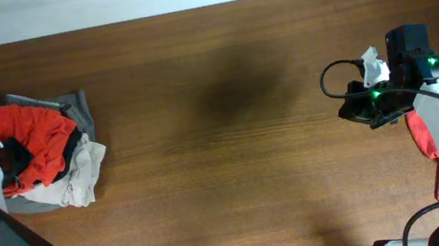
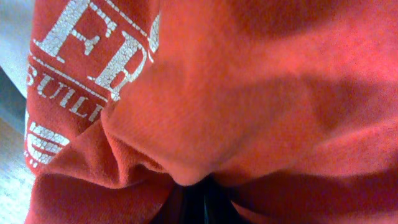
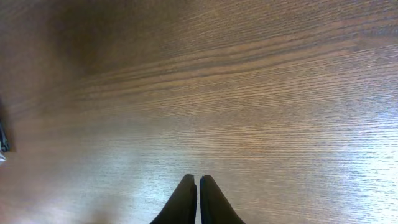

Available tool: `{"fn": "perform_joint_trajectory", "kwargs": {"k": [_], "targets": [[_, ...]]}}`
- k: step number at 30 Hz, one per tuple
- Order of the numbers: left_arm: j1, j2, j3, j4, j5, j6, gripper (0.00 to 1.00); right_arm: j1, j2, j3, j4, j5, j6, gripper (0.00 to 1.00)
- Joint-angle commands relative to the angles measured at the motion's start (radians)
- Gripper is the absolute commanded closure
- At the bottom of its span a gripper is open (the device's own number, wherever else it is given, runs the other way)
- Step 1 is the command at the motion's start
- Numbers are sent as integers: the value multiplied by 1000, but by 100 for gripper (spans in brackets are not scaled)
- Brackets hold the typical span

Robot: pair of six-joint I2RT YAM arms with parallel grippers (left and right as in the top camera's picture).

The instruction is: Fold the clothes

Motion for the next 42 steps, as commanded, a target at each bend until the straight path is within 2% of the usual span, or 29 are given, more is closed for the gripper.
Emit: {"fn": "perform_joint_trajectory", "kwargs": {"k": [1,7,10,18,26,30,34,38,42], "targets": [[-4,-19,57,-29,18,-9,87,-3,-11,15,-4,-13,-11,91],[-6,-189,129,-19,107,-8,68,-3,-11,15,-3,-13,-11,91],[-19,-205,128,16,151,18,63,-3,-11,15,1,-13,-11,91],[-135,-35,127,25,169,119,63,-3,-11,15,-1,-14,-11,91],[-203,153,127,-2,170,171,63,-3,-11,15,-16,-14,-11,91],[-209,101,167,-35,175,171,62,-3,-11,15,-18,-14,-11,91],[-203,9,260,-101,159,171,54,-3,-11,15,-18,-13,-11,91],[-199,-76,301,-79,63,171,46,-3,-11,15,-18,-13,-11,91],[-181,-76,298,-6,-42,190,46,-3,-11,15,-18,-13,-11,91]]}}
